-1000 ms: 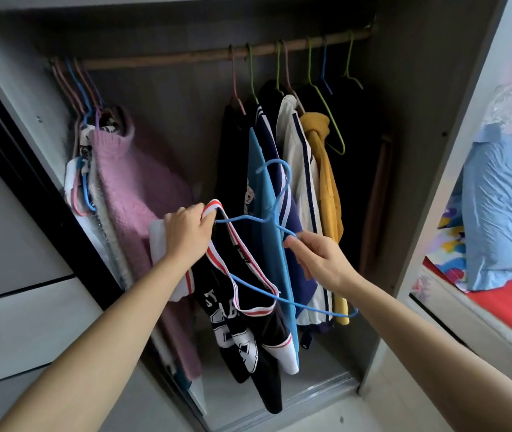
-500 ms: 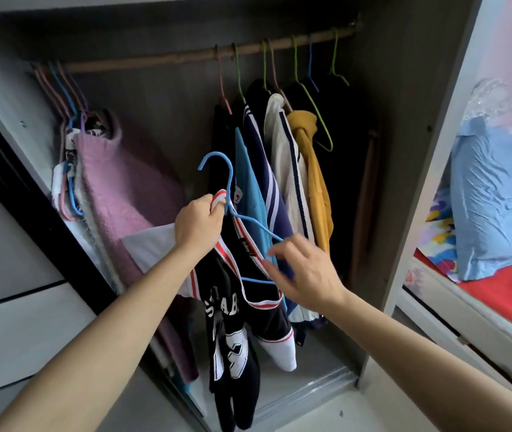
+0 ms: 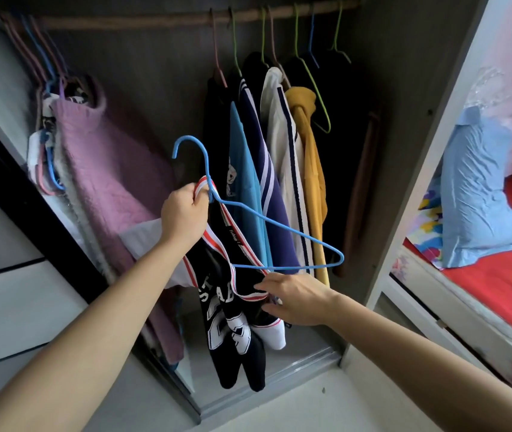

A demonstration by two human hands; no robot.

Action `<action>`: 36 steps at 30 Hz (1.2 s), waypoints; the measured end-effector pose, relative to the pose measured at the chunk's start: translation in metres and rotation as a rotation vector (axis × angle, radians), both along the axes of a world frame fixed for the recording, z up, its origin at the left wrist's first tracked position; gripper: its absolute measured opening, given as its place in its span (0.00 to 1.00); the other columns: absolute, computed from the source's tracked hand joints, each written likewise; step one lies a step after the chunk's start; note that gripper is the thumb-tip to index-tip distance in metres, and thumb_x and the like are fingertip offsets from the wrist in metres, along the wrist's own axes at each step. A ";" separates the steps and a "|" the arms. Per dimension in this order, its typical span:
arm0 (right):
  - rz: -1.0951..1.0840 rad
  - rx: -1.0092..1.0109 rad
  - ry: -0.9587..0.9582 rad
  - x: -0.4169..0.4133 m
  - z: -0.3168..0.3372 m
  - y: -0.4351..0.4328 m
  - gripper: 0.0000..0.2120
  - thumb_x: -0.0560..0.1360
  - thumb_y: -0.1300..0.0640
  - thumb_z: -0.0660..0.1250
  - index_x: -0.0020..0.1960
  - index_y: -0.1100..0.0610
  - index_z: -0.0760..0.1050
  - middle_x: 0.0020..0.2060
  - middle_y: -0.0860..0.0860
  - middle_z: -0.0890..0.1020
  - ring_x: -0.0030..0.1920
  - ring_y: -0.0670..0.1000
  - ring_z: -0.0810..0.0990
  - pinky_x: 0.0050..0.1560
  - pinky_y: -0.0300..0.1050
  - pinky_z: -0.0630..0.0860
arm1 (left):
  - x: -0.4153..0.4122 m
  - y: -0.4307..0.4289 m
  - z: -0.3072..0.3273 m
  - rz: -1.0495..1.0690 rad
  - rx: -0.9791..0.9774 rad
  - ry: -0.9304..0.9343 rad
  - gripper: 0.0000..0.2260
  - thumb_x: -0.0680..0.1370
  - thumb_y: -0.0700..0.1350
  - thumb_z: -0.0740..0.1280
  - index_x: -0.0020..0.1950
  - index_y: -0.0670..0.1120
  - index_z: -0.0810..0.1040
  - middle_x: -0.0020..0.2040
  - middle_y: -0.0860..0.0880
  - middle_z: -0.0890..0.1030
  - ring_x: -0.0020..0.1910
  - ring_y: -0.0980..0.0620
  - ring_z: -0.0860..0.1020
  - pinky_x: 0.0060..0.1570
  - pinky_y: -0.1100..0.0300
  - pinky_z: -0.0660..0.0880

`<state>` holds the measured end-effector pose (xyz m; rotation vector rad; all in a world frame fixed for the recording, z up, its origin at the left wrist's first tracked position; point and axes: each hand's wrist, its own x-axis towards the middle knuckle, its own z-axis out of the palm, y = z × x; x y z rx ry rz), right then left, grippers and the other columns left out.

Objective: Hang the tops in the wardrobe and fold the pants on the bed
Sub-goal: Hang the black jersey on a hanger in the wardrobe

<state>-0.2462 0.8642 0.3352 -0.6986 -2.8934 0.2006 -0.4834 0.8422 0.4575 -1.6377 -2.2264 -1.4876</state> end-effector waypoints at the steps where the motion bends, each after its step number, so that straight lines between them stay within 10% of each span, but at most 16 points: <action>1: -0.013 -0.034 -0.028 0.002 -0.003 0.000 0.17 0.81 0.48 0.61 0.67 0.51 0.75 0.60 0.47 0.78 0.50 0.55 0.80 0.49 0.49 0.76 | 0.000 0.000 0.000 0.000 0.008 0.000 0.18 0.83 0.49 0.59 0.32 0.53 0.69 0.25 0.54 0.69 0.24 0.58 0.70 0.27 0.65 0.62; 13: -0.185 0.070 0.394 0.068 0.014 0.022 0.10 0.80 0.46 0.64 0.47 0.51 0.69 0.44 0.41 0.71 0.36 0.48 0.76 0.35 0.45 0.78 | -0.042 0.011 0.004 0.110 0.020 0.072 0.16 0.83 0.46 0.59 0.48 0.36 0.80 0.43 0.32 0.81 0.45 0.32 0.77 0.43 0.49 0.68; 27: -0.184 0.202 0.426 0.057 0.096 0.047 0.17 0.80 0.36 0.61 0.51 0.50 0.73 0.45 0.45 0.73 0.37 0.44 0.75 0.38 0.33 0.73 | 0.017 0.005 -0.015 -0.113 -0.099 0.334 0.15 0.80 0.47 0.63 0.35 0.48 0.65 0.29 0.49 0.72 0.33 0.38 0.74 0.35 0.54 0.61; 30: -0.117 0.234 0.311 0.038 0.111 0.043 0.22 0.80 0.37 0.61 0.64 0.51 0.78 0.47 0.47 0.76 0.39 0.45 0.76 0.40 0.39 0.76 | 0.039 0.004 -0.011 -0.140 -0.064 0.341 0.16 0.81 0.48 0.62 0.35 0.48 0.64 0.28 0.53 0.69 0.30 0.45 0.69 0.34 0.55 0.60; 36: -0.065 0.342 0.228 0.039 0.110 0.047 0.17 0.83 0.46 0.60 0.55 0.56 0.81 0.46 0.52 0.75 0.41 0.50 0.73 0.39 0.46 0.74 | 0.037 0.002 -0.006 -0.083 -0.043 0.273 0.17 0.82 0.49 0.59 0.34 0.47 0.64 0.29 0.50 0.71 0.31 0.43 0.71 0.33 0.54 0.59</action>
